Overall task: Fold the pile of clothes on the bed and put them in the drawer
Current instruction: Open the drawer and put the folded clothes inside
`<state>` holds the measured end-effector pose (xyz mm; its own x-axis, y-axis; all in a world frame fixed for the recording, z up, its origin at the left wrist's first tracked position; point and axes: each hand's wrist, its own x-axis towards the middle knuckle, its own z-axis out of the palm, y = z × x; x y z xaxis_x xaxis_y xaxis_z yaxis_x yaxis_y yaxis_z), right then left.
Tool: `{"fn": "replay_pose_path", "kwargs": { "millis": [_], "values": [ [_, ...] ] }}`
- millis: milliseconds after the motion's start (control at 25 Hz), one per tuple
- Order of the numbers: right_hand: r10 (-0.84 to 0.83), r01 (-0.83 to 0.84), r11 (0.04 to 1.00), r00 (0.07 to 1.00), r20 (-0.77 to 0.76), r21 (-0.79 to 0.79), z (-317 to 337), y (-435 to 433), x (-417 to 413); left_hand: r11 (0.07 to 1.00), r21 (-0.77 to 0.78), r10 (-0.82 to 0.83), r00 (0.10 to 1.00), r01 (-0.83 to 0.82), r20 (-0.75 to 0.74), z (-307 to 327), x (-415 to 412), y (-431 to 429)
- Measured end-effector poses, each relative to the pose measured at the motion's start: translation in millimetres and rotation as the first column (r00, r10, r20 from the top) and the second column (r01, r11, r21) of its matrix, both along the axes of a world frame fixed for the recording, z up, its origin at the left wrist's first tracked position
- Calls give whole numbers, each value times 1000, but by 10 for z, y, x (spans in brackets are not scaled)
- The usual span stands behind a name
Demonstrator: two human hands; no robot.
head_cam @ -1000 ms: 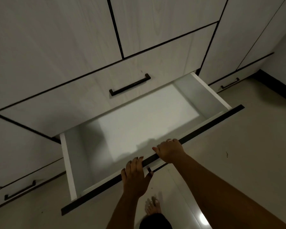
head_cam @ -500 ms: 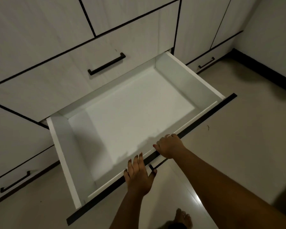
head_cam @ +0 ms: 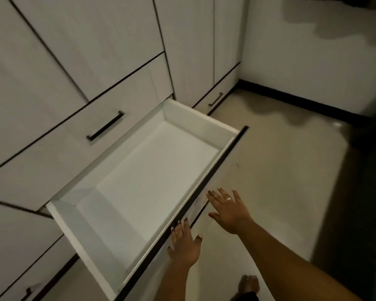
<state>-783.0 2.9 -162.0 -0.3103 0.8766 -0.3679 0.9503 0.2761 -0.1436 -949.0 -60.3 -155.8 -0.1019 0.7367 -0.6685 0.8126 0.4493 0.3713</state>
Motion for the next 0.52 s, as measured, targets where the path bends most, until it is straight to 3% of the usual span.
{"fn": "replay_pose_path", "kwargs": {
  "millis": [160,320,400,520],
  "values": [
    [-221,226,968,974,-56,108,351,-178,785,995,100,16,994,-27,111,403,884,150],
    [-394,452,840,889,-235,301,456,-462,2093,993,114,-56,978,33,202,430,2211,258],
    [-474,526,709,849,-235,469,403,-709,2964,995,75,-77,958,58,278,321,3005,237],
    [-718,720,434,639,-275,542,354,-1313,4419,988,-36,-123,897,152,424,152,4322,-61]
  ]
}}
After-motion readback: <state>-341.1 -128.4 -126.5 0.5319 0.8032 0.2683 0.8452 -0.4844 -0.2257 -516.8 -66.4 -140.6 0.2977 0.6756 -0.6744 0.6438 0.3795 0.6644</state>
